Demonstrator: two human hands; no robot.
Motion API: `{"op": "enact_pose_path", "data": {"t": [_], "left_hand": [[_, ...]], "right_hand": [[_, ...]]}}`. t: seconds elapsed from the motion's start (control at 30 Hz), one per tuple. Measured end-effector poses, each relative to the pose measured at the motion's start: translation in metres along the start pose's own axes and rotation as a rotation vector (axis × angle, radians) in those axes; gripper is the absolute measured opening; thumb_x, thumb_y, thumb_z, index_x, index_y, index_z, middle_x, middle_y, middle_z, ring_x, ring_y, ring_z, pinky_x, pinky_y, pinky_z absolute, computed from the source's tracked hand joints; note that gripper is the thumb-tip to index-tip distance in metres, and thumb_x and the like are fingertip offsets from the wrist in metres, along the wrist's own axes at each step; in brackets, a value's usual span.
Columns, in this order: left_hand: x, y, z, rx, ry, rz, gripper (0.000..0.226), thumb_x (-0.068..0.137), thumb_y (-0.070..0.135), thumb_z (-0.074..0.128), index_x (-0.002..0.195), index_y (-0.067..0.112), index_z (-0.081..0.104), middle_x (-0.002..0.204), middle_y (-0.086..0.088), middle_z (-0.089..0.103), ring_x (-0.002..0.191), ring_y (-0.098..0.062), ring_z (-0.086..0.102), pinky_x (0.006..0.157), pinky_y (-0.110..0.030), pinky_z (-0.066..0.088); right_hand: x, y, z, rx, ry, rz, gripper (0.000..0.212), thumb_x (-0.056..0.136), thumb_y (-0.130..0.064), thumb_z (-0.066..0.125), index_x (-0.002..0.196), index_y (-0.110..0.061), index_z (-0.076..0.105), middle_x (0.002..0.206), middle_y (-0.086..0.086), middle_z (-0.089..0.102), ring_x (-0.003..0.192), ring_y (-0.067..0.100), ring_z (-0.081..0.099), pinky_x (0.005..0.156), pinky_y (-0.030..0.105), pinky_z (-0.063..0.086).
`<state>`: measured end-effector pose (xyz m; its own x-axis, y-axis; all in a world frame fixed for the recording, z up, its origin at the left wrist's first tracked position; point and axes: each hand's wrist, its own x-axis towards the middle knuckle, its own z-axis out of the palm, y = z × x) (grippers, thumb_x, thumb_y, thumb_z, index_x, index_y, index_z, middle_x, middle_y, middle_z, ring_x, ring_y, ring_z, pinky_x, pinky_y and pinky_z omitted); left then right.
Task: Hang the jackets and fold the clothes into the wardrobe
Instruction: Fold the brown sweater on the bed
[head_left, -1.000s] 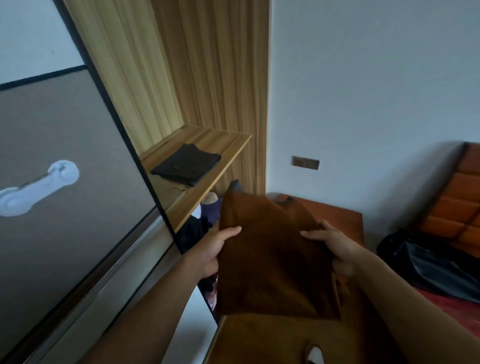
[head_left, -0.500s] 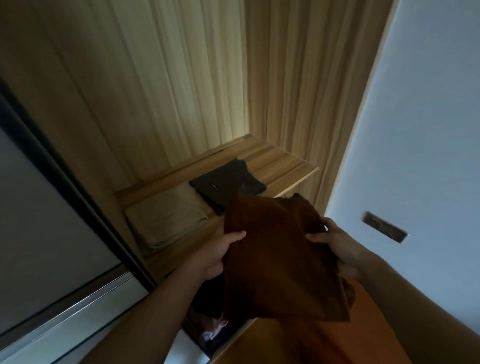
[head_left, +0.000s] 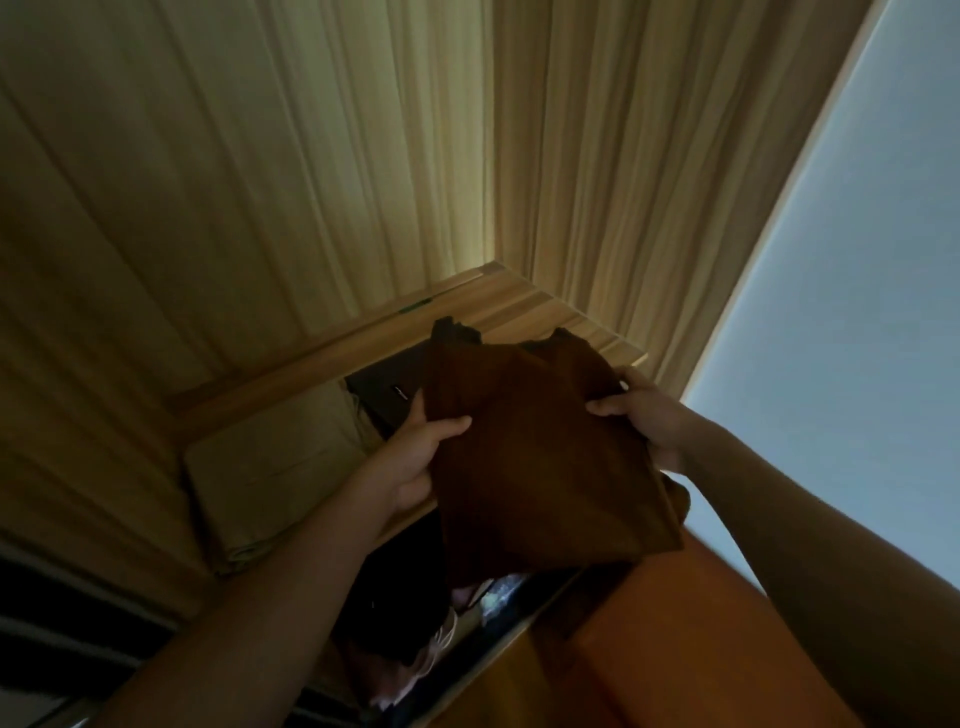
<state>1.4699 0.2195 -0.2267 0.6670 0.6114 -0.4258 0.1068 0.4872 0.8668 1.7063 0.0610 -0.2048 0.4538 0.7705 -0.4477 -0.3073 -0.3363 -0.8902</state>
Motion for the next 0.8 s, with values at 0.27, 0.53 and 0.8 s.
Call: {"op": "enact_pose_path", "data": {"t": [0.27,0.53,0.8], "left_hand": [[0.087,0.032,0.023,-0.065,-0.026,-0.019,0.1,0.085,0.009,0.077,0.155,0.05,0.018,0.148,-0.003,0.047,0.13,-0.032,0.05,0.109,-0.062,0.039],[0.2,0.075,0.061,-0.229,-0.063,0.042,0.087,0.086,0.007,0.076,0.15,0.048,0.032,0.146,-0.005,0.054,0.131,-0.033,0.054,0.106,-0.066,0.041],[0.274,0.021,0.062,0.072,0.019,-0.177,0.088,0.097,0.014,0.065,0.157,0.047,0.011,0.165,-0.003,0.023,0.143,-0.03,0.039,0.117,-0.052,0.034]], "right_hand": [[0.075,-0.059,-0.031,-0.121,0.066,-0.029,0.054,0.088,-0.002,0.069,0.135,-0.025,0.053,0.124,0.011,0.06,0.105,0.035,0.065,0.073,0.044,0.058],[0.202,-0.164,-0.071,-0.58,0.258,-0.29,0.055,0.091,-0.004,0.067,0.143,-0.014,0.05,0.121,0.01,0.06,0.098,0.025,0.063,0.071,0.036,0.055],[0.288,-0.026,-0.092,-1.511,0.113,-0.159,0.065,0.1,-0.058,0.044,0.157,-0.03,0.029,0.166,0.011,0.02,0.152,0.038,0.018,0.121,0.059,0.021]]}}
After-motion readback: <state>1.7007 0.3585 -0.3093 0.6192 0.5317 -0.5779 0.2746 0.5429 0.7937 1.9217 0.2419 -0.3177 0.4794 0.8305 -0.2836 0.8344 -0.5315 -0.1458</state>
